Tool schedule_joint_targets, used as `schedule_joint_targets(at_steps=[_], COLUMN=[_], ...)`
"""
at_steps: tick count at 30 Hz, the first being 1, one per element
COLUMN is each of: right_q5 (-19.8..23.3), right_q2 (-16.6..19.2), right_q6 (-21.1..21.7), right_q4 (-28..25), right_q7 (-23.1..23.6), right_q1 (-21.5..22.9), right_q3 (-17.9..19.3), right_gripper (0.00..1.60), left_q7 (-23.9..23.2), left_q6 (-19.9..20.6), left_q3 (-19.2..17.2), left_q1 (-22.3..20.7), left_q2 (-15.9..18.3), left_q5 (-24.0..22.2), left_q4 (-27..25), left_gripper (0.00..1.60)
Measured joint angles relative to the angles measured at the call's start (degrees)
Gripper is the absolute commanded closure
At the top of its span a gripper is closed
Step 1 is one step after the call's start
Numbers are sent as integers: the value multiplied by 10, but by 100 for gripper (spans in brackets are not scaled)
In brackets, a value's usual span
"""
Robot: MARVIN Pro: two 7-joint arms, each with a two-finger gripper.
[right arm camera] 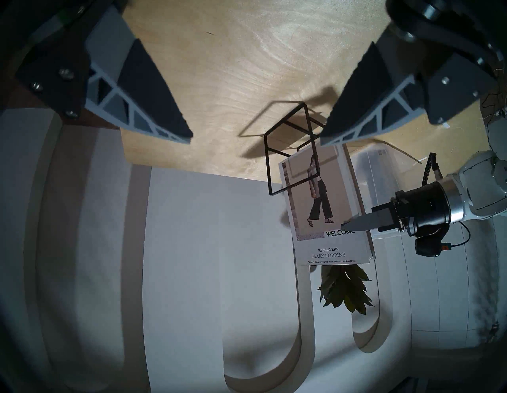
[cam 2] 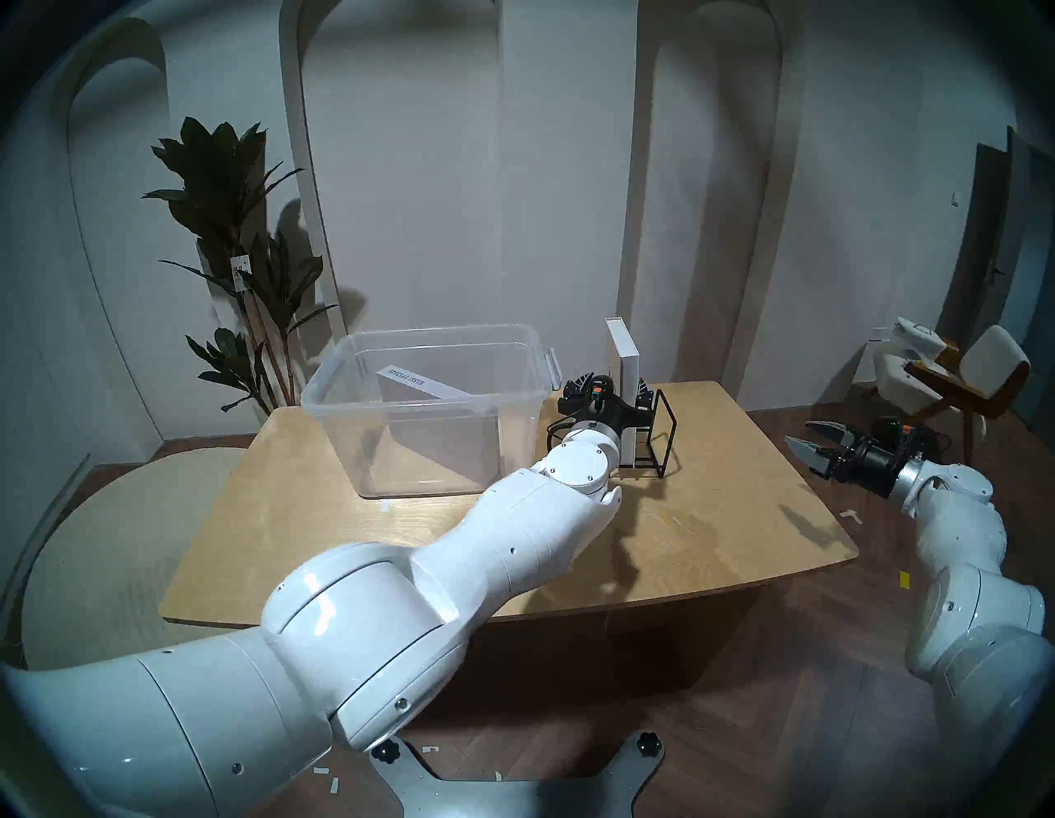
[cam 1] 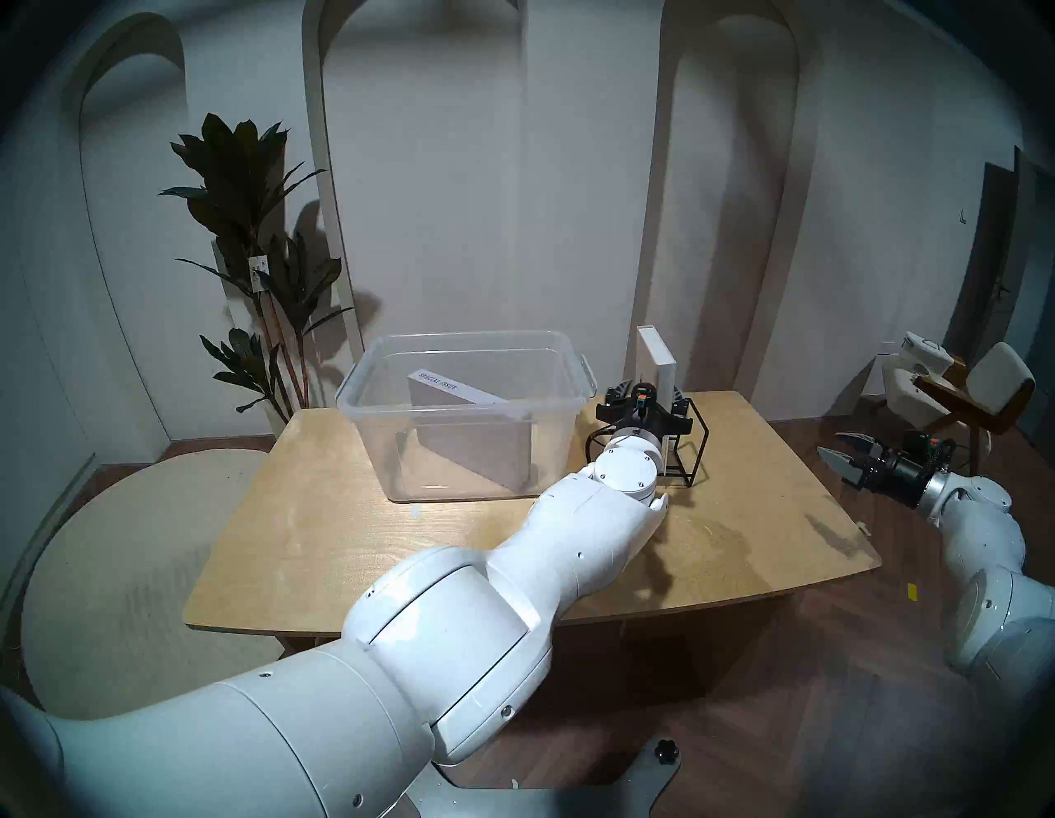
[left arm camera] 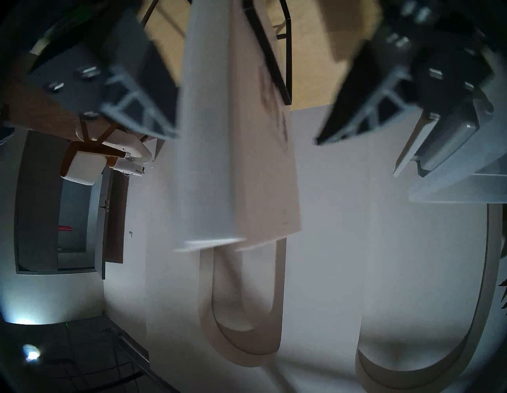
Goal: Pack the books into the storage box
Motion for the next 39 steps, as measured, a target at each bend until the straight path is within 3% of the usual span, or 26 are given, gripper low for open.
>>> schedule_joint_targets(at_steps=[14,26,30,39], right_q5=[-2,-3,-4,-4], right_q2=[2,3,3,3], right_q6=[-6,-10,-11,-12], right_q4=[10,13,14,15], right_q7=[3,4,4,5], right_q1=[7,9,10,10], right_q3=[-1,-1,-1,0], right_gripper=[0,0,0,0], left_q7=[3,84,120,202], left_q6=[-39,-111,-123,-124], left_q3=[42,93,118,134], left_q1=[-23,-60,-77,-89], left_q2=[-12,-10,-5,25], left_q5=[41,123,168,231], left_q4=[7,-55,-84,-125], left_gripper=[160,160,160,160])
